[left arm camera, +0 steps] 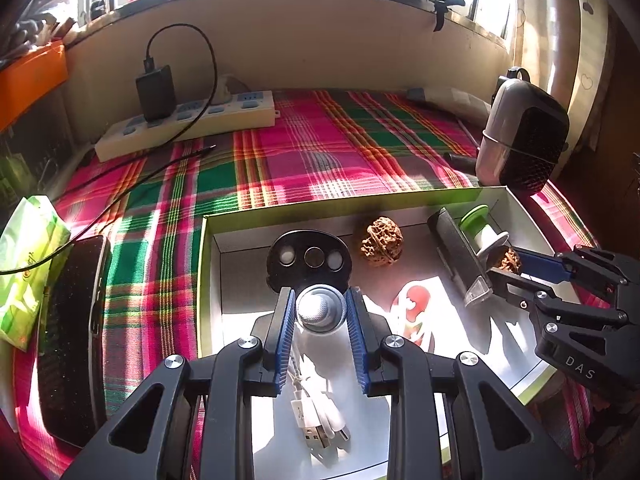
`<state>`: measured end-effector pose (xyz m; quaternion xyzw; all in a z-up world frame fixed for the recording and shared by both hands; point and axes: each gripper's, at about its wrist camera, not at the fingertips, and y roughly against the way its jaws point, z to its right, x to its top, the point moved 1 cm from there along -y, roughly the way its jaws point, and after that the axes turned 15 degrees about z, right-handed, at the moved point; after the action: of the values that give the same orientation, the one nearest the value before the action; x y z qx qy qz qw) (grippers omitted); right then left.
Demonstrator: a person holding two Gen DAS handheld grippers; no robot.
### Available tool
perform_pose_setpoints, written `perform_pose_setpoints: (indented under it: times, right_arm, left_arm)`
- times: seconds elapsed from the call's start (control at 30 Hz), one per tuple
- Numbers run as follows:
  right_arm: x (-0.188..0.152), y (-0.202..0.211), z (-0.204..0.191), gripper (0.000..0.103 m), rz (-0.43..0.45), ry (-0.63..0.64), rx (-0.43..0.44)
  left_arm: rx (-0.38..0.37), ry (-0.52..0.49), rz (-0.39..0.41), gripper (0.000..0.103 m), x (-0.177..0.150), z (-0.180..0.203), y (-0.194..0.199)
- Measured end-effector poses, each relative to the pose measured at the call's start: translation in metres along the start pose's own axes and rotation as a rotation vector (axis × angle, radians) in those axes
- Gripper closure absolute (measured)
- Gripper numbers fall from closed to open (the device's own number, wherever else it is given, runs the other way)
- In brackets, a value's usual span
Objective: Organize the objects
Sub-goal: 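Lower both tools into the box and open them to release knob and walnut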
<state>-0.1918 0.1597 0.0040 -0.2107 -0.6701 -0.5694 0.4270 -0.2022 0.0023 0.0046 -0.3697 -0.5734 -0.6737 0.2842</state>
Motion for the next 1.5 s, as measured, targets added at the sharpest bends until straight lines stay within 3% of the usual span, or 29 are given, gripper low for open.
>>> perform_pose_setpoints:
  times: [0.87,1.2,1.5]
  right_arm:
    - [-0.001,-0.001,0.000,0.073,0.008,0.007,-0.008]
    - [-0.001,0.001,0.001,0.073,0.012,-0.003,-0.007]
    - [-0.001,0.008,0.000,0.064,0.026,-0.006,-0.019]
  left_arm:
    - [0.028,-0.024,-0.005,0.078,-0.001,0.004,-0.002]
    - [0.033,-0.031,-0.007,0.073,-0.003,0.004,0.000]
    - [0.041,-0.029,0.000,0.070,-0.005,0.005,0.011]
